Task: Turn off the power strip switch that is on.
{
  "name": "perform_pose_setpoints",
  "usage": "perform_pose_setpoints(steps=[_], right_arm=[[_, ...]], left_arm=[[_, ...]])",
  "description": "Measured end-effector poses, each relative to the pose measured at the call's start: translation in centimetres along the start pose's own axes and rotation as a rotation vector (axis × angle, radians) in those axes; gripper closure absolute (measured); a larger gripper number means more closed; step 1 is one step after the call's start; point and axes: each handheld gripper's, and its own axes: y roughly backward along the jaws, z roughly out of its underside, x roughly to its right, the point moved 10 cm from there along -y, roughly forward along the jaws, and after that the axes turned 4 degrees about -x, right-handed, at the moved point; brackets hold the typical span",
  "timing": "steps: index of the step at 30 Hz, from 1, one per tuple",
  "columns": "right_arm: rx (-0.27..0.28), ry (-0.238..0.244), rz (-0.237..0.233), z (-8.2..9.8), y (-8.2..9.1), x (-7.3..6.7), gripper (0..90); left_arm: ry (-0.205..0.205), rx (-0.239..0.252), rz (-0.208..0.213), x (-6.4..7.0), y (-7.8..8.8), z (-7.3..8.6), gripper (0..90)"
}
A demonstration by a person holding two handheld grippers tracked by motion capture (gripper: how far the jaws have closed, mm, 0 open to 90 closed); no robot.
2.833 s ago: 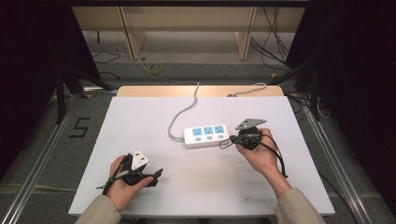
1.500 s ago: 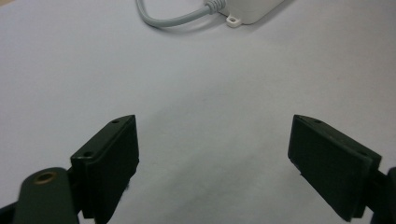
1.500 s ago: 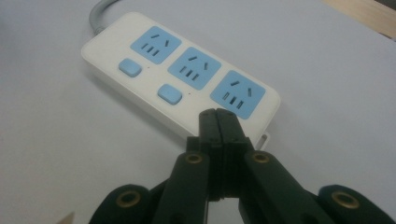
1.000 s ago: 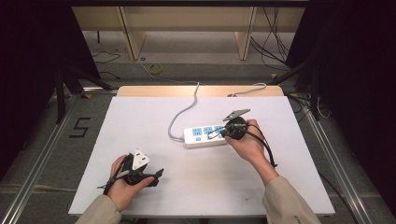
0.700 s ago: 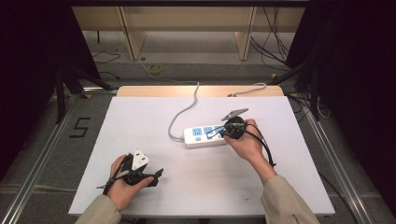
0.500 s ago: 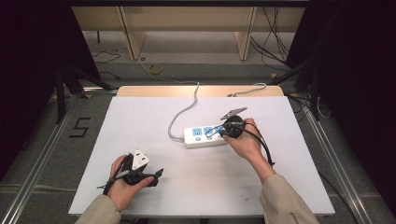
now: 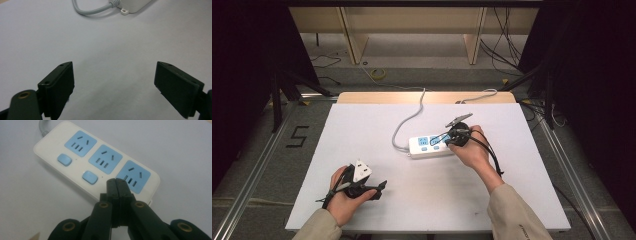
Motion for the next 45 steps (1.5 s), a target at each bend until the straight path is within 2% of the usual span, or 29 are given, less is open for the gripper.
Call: perform_pose_setpoints(steps=[13, 40, 45], right_arm=[[-0.029, -0.021, 0.004, 0.1, -0.6, 0.3, 90.0], [-0.074, -0.003, 0.02, 0.1, -1.4, 0.4, 90.0], [-0.092, 0.008, 0.042, 0.1, -1.4, 0.3, 90.0]], left_arm=[[-0.004, -0.001, 0.002, 0.0, -0.1, 0.0, 16.0], [-0.012, -0.013, 0.006, 0.2, -0.2, 0.1, 15.9], [-0.008, -0.01, 0.005, 0.2, -0.1, 0.1, 15.9]])
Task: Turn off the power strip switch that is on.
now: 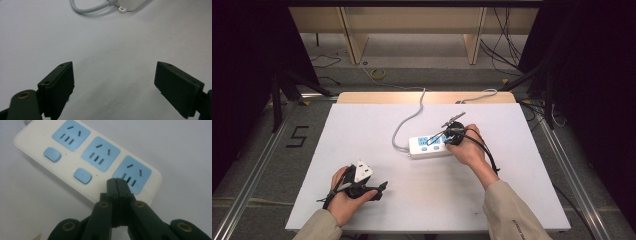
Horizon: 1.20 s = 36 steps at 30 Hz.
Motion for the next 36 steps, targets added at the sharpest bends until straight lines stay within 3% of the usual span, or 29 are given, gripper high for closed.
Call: perform_pose_setpoints(steps=[14, 19, 36], right_arm=[[-0.003, -0.015, -0.002, -0.11, -0.24, -0.44, 90.0], [-0.007, 0.002, 0.025, -0.19, -0.27, -0.51, 90.0], [0.003, -0.028, 0.003, -0.17, -0.26, -0.44, 90.0]], left_arm=[[-0.001, 0.005, -0.006, -0.03, 0.11, -0.07, 15.9], [-0.002, 0.005, -0.005, -0.09, 0.15, -0.05, 16.0], [0.004, 0.011, -0.01, -0.18, 0.23, -0.09, 16.0]])
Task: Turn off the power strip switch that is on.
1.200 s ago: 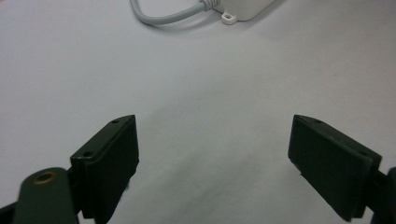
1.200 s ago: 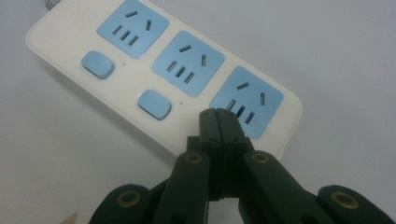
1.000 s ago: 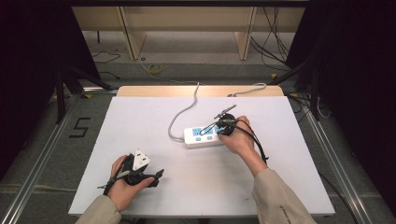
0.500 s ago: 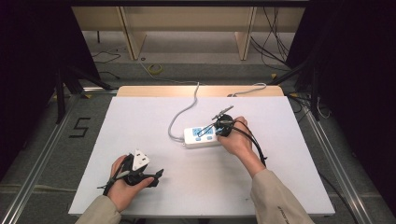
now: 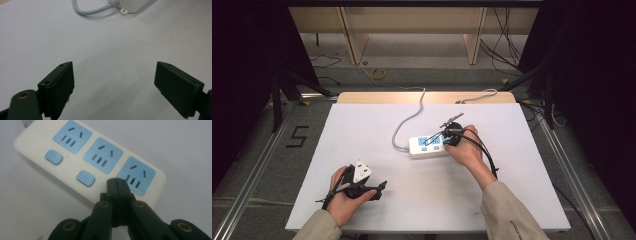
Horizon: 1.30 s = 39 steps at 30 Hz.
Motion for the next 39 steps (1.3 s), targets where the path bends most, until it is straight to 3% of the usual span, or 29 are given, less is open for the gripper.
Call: perform_pose_setpoints(steps=[24, 39], right_arm=[[0.025, 0.009, 0.029, -0.1, 0.9, 0.1, 90.0], [0.052, -0.015, 0.009, 0.9, 2.0, 0.7, 90.0]], left_arm=[[0.001, -0.002, -0.001, 0.0, 0.0, 0.0, 16.0], [0.0, -0.003, -0.002, 0.0, 0.0, 0.1, 16.0]])
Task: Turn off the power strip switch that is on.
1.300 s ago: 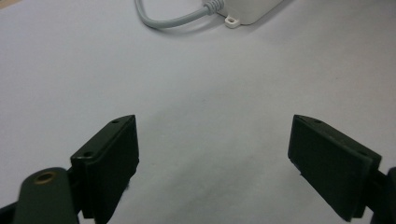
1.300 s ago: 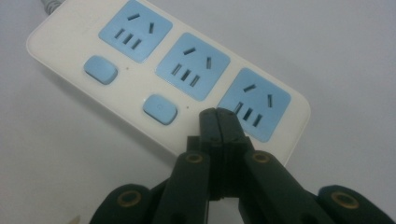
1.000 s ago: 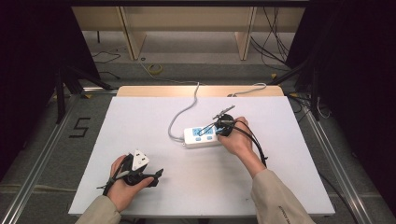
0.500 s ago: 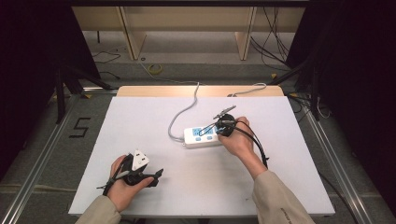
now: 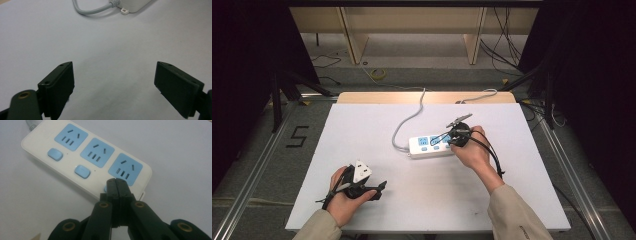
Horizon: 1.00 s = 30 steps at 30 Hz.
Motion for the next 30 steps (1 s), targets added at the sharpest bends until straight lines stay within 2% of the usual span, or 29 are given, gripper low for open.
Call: perform_pose_setpoints(steps=[8, 30], right_arm=[[0.02, -0.004, -0.002, 0.5, 0.9, 0.5, 90.0], [0.039, -0.039, -0.026, 3.5, 2.1, 1.5, 90.0]], left_arm=[[0.001, 0.0, -0.001, 0.0, 0.0, 0.0, 16.0], [0.007, -0.002, -0.003, 0.0, 0.0, 0.1, 16.0]])
